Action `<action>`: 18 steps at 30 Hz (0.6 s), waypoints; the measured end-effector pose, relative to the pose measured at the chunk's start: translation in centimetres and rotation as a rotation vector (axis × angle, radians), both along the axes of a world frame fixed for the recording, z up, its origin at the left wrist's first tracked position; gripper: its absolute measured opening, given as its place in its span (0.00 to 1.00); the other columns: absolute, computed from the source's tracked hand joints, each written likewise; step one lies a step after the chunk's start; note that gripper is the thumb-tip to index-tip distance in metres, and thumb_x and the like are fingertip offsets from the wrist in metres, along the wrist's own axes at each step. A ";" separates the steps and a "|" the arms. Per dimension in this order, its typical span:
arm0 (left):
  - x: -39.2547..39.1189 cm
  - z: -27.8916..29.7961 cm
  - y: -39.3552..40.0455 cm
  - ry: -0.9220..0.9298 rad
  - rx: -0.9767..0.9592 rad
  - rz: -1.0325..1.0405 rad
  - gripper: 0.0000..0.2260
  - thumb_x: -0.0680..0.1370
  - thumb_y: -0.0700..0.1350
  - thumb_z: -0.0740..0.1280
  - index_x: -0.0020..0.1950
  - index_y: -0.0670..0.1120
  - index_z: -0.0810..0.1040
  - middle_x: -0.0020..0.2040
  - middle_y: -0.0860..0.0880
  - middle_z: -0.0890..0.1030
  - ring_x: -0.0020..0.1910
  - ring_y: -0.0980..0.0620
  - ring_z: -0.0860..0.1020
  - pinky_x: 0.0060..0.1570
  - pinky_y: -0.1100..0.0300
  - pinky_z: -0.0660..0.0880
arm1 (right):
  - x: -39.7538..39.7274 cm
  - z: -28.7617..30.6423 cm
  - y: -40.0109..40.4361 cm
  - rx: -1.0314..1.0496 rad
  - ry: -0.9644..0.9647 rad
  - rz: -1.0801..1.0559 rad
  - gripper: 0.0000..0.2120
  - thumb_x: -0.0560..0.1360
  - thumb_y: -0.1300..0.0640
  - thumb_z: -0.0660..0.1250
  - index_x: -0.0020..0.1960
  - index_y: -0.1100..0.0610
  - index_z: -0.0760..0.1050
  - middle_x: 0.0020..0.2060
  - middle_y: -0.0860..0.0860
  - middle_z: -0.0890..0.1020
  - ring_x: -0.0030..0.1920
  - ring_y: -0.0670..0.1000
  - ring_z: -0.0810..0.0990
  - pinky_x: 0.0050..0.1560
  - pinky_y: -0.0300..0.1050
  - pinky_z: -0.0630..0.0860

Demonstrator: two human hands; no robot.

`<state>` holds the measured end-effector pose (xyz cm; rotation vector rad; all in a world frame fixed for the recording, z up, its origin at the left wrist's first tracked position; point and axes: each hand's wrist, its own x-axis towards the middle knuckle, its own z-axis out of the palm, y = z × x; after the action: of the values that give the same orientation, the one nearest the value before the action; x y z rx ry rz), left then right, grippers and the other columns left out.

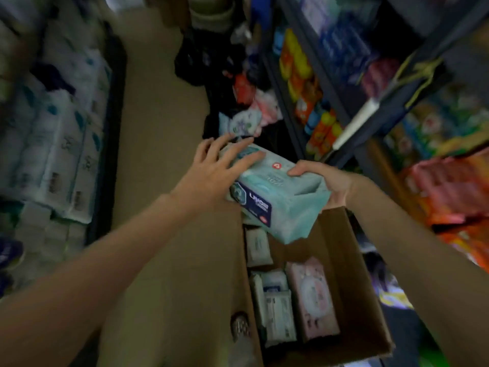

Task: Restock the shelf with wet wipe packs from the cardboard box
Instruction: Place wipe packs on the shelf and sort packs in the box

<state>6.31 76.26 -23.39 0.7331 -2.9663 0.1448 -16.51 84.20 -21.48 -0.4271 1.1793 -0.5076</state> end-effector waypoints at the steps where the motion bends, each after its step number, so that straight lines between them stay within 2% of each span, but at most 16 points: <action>1: 1.8 2.9 -0.7 -0.023 -0.010 -0.039 0.38 0.64 0.69 0.60 0.71 0.53 0.60 0.69 0.47 0.71 0.66 0.40 0.70 0.63 0.45 0.62 | 1.1 2.4 -0.9 -0.026 0.004 0.070 0.19 0.50 0.50 0.78 0.39 0.58 0.85 0.38 0.54 0.86 0.36 0.50 0.84 0.39 0.40 0.81; 2: 3.6 5.8 -1.4 -0.036 -0.016 -0.056 0.38 0.65 0.69 0.60 0.71 0.54 0.58 0.70 0.49 0.70 0.68 0.42 0.69 0.65 0.45 0.60 | 2.4 4.6 -1.9 -0.041 0.013 0.136 0.25 0.45 0.50 0.80 0.41 0.59 0.85 0.39 0.54 0.86 0.37 0.51 0.85 0.41 0.41 0.80; 4: 7.1 11.9 -1.9 -0.179 0.099 0.026 0.43 0.64 0.67 0.68 0.74 0.57 0.52 0.73 0.53 0.65 0.72 0.49 0.64 0.69 0.46 0.57 | 6.0 8.3 -4.1 -0.075 0.056 0.270 0.31 0.41 0.50 0.82 0.43 0.59 0.85 0.40 0.55 0.86 0.38 0.52 0.84 0.43 0.43 0.80; 6: 11.1 16.9 -1.8 -0.339 0.293 0.166 0.51 0.61 0.62 0.75 0.75 0.58 0.48 0.74 0.55 0.61 0.73 0.52 0.61 0.70 0.48 0.53 | 11.1 12.1 -6.0 -0.123 0.129 0.439 0.35 0.40 0.50 0.82 0.45 0.59 0.84 0.42 0.56 0.85 0.39 0.53 0.84 0.45 0.45 0.80; 7: 13.7 18.8 -1.4 -0.345 0.360 0.210 0.52 0.60 0.60 0.77 0.74 0.57 0.49 0.72 0.56 0.63 0.71 0.53 0.63 0.70 0.49 0.54 | 14.0 13.9 -6.7 -0.151 0.144 0.514 0.34 0.40 0.50 0.83 0.45 0.60 0.85 0.42 0.56 0.85 0.39 0.52 0.84 0.43 0.44 0.80; 10: 23.5 22.6 0.3 -0.154 0.366 0.320 0.48 0.57 0.56 0.79 0.71 0.55 0.57 0.65 0.56 0.68 0.65 0.54 0.68 0.68 0.53 0.62 | 23.4 19.0 -8.4 -0.280 0.108 0.586 0.29 0.42 0.49 0.83 0.41 0.59 0.85 0.40 0.55 0.86 0.38 0.51 0.85 0.39 0.42 0.82; 12: 30.5 25.0 1.2 0.019 0.345 0.444 0.48 0.55 0.55 0.79 0.70 0.51 0.60 0.64 0.53 0.68 0.62 0.54 0.68 0.65 0.61 0.63 | 29.8 22.3 -9.1 -0.475 0.091 0.498 0.21 0.53 0.43 0.79 0.40 0.56 0.85 0.39 0.52 0.86 0.38 0.48 0.85 0.40 0.40 0.81; 14: 37.0 28.2 2.2 0.220 0.398 0.586 0.46 0.52 0.57 0.77 0.67 0.50 0.64 0.61 0.54 0.71 0.59 0.55 0.71 0.60 0.63 0.68 | 35.7 25.7 -9.5 -0.753 0.068 0.300 0.14 0.67 0.44 0.67 0.43 0.53 0.84 0.41 0.49 0.86 0.41 0.47 0.84 0.44 0.40 0.78; 16: 43.1 31.6 3.2 0.416 0.441 0.717 0.43 0.49 0.59 0.75 0.62 0.52 0.66 0.56 0.56 0.75 0.54 0.56 0.75 0.52 0.66 0.72 | 41.4 29.1 -9.3 -1.084 0.142 0.165 0.10 0.75 0.46 0.64 0.50 0.48 0.80 0.49 0.46 0.84 0.52 0.47 0.80 0.52 0.42 0.73; 17: 45.6 33.3 4.0 0.511 0.452 0.767 0.41 0.51 0.58 0.76 0.61 0.53 0.66 0.54 0.57 0.77 0.52 0.57 0.77 0.49 0.67 0.73 | 44.0 30.9 -8.8 -1.251 0.224 0.159 0.11 0.75 0.45 0.64 0.56 0.45 0.76 0.56 0.45 0.80 0.58 0.46 0.76 0.57 0.42 0.71; 18: 48.2 34.7 4.6 0.612 0.476 0.812 0.38 0.55 0.54 0.79 0.60 0.51 0.67 0.52 0.57 0.78 0.50 0.57 0.79 0.47 0.67 0.75 | 46.7 32.5 -8.2 -1.412 0.312 0.191 0.16 0.75 0.45 0.64 0.62 0.45 0.71 0.64 0.45 0.74 0.64 0.45 0.71 0.61 0.42 0.68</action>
<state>54.49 80.85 11.31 1.6349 -1.9847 -0.6344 30.15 76.05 11.01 -1.8529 0.8855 -1.0919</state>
